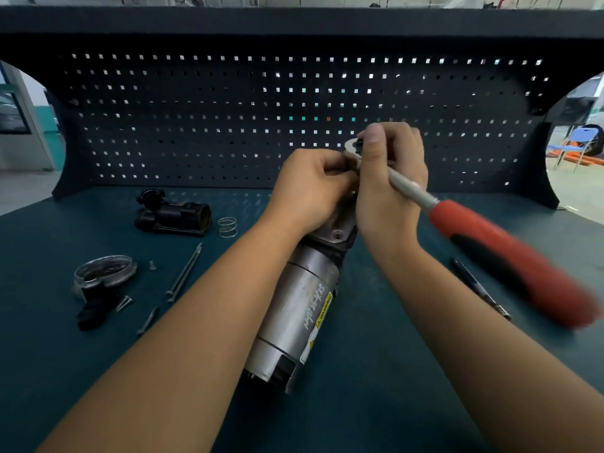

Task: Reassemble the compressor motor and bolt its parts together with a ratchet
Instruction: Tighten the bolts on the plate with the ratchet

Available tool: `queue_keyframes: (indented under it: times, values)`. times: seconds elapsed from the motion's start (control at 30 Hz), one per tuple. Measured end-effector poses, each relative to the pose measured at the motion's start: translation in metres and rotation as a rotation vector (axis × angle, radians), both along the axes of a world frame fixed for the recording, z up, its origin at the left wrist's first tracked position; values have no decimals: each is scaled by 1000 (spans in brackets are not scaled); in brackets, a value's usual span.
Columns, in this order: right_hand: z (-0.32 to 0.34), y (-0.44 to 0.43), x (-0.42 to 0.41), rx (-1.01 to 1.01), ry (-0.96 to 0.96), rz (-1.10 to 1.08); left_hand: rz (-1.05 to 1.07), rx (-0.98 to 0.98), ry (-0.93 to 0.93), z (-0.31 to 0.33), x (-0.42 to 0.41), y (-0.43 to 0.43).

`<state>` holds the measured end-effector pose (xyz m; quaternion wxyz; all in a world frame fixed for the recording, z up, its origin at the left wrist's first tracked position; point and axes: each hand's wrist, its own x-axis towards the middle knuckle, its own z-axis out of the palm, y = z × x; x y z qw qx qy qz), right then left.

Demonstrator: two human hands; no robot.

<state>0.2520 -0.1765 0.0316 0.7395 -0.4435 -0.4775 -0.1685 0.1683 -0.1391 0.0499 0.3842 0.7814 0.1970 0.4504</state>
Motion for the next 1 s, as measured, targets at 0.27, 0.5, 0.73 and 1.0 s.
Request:
queue_keyframes:
  times: [0.27,0.5,0.73,1.0]
  values:
    - [20,-4,29,-213,566,779,-94,-43,16,1,7,1]
    - [5,0,2,-58,71,77,100,57,20,0,3,3]
    - [22,-3,19,-181,602,742,-77,-24,-34,1,5,1]
    - [10,-1,17,-98,199,250,32,-8,-28,-1,4,6]
